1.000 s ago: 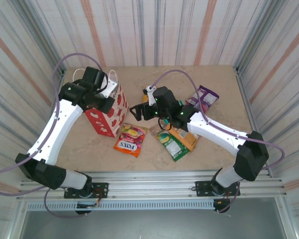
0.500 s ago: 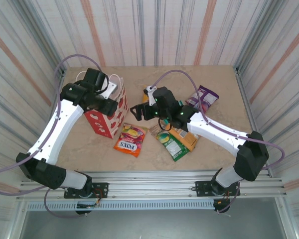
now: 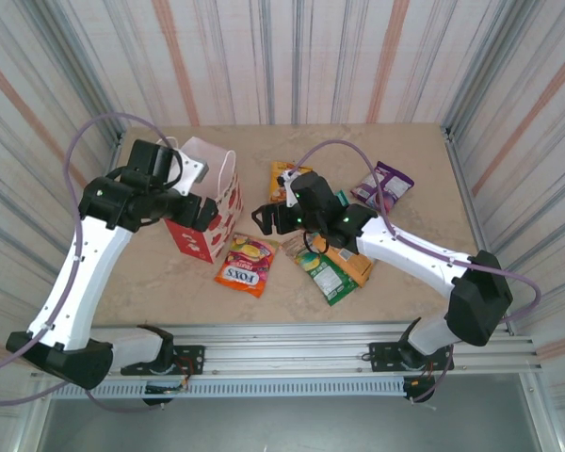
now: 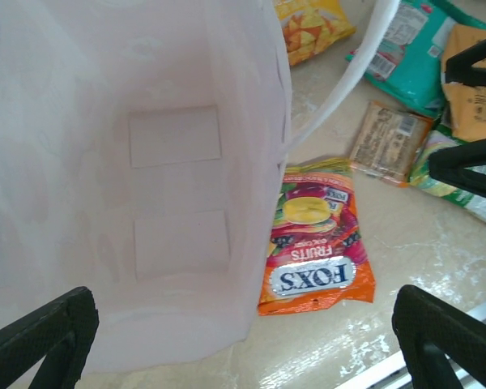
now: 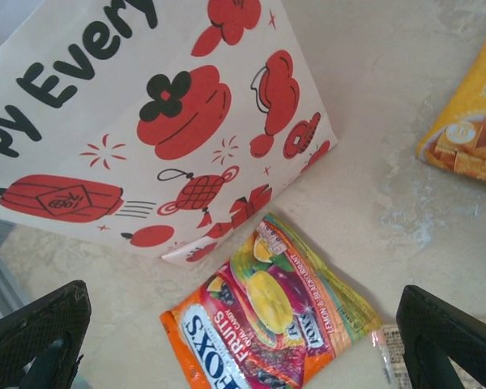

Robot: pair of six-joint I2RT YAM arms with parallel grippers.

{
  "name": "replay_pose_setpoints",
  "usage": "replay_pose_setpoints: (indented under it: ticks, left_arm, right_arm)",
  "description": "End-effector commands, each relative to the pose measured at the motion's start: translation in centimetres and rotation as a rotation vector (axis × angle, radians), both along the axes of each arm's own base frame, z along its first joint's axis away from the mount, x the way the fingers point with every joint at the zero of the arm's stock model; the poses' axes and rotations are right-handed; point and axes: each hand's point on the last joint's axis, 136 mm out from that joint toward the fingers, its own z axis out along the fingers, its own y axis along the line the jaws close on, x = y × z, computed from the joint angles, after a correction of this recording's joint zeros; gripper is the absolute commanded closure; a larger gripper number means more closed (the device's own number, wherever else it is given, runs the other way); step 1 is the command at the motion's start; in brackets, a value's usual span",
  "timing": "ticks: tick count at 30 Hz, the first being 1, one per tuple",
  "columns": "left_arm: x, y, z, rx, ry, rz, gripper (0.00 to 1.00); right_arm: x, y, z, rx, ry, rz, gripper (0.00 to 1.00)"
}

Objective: Place the snacks into the paper bag

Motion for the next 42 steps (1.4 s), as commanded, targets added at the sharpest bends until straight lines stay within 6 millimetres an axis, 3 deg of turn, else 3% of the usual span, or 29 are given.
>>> replay_pose_setpoints:
  ticks: [1, 8, 14, 17, 20, 32, 35, 38, 42]
  left_arm:
    - [-2.1, -0.4, 0.2, -0.077, 0.043, -0.008, 0.01]
    - [-5.3, -0.4, 0.6, -0.204, 0.047, 0.042, 0.01]
    - [-7.8, -0.6, -1.0, -0.275, 0.1, 0.054, 0.01]
    - [-8.4, -0.7, -1.7, -0.296, 0.107, 0.047, 0.01]
    - [-8.9, -0.8, -2.2, -0.311, 0.122, 0.049, 0.01]
    - [-8.8, -1.0, -2.2, -0.331, 0.118, 0.054, 0.01]
    - [-8.7, -1.0, -2.4, -0.326, 0.125, 0.057, 0.01]
    - [-8.5, -1.0, -2.2, -0.325, 0.116, 0.057, 0.01]
    - [-8.0, -1.1, -1.5, -0.32, 0.097, 0.044, 0.01]
  right_arm:
    - [-1.5, -0.8, -1.3, 0.003, 0.103, -0.033, 0.01]
    - [-4.1, -1.1, -6.1, 0.034, 0.37, -0.161, 0.01]
    - [-5.6, -0.1, -10.7, 0.102, 0.507, -0.242, 0.2]
    - [-5.5, 0.4, -12.9, 0.118, 0.535, -0.251, 0.34]
    - [-5.1, 0.9, -14.9, 0.113, 0.548, -0.266, 0.41]
    - [-3.1, 2.4, -19.7, 0.11, 0.564, -0.309, 0.44]
    - [-3.0, 2.9, -20.3, 0.13, 0.567, -0.293, 0.55]
    - [-3.1, 2.2, -20.6, 0.117, 0.545, -0.305, 0.77]
    - [-3.2, 0.6, -18.9, 0.093, 0.463, -0.299, 0.96]
